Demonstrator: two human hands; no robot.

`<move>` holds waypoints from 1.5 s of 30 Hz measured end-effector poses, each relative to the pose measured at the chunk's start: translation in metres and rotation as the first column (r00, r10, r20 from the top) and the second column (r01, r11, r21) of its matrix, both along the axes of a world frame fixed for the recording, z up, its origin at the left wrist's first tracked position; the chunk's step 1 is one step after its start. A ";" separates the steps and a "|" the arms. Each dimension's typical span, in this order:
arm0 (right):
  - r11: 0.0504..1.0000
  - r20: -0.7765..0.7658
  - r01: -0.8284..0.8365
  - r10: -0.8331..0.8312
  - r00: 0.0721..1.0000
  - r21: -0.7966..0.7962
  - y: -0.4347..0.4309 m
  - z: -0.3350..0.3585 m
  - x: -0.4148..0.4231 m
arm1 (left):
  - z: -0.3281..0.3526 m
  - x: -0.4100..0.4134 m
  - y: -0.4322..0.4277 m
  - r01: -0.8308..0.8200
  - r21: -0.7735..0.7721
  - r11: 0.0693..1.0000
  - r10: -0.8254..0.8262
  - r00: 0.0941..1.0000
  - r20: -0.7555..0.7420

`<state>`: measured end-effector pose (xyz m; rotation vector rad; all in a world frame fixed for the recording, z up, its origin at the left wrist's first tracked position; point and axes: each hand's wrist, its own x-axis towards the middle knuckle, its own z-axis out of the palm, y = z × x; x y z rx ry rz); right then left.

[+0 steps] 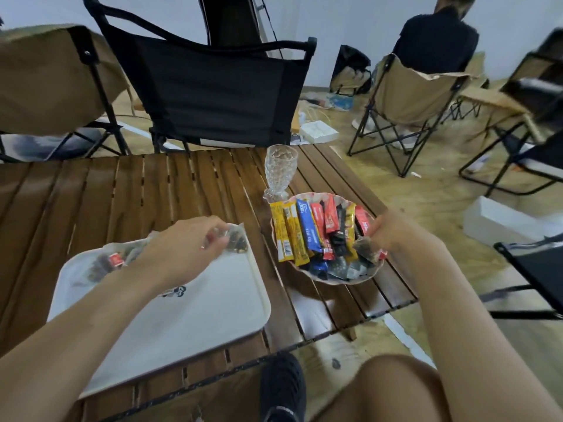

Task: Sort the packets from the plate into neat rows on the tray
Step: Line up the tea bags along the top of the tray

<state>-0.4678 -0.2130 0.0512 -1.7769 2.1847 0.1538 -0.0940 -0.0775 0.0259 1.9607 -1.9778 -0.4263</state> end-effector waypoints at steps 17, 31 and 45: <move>0.759 0.077 -0.642 0.650 0.756 -0.105 0.120 0.020 0.236 | 0.012 0.112 0.061 -0.256 -0.002 0.967 0.254 0.961 -0.112; 0.777 0.648 -0.627 0.449 0.616 0.058 0.145 -0.014 0.337 | -0.007 0.180 0.125 -0.259 0.332 0.907 0.301 0.950 -0.083; 0.767 0.548 -0.628 0.471 0.692 0.134 0.127 -0.010 0.317 | -0.004 0.171 0.109 -0.333 0.313 0.889 0.312 0.943 0.118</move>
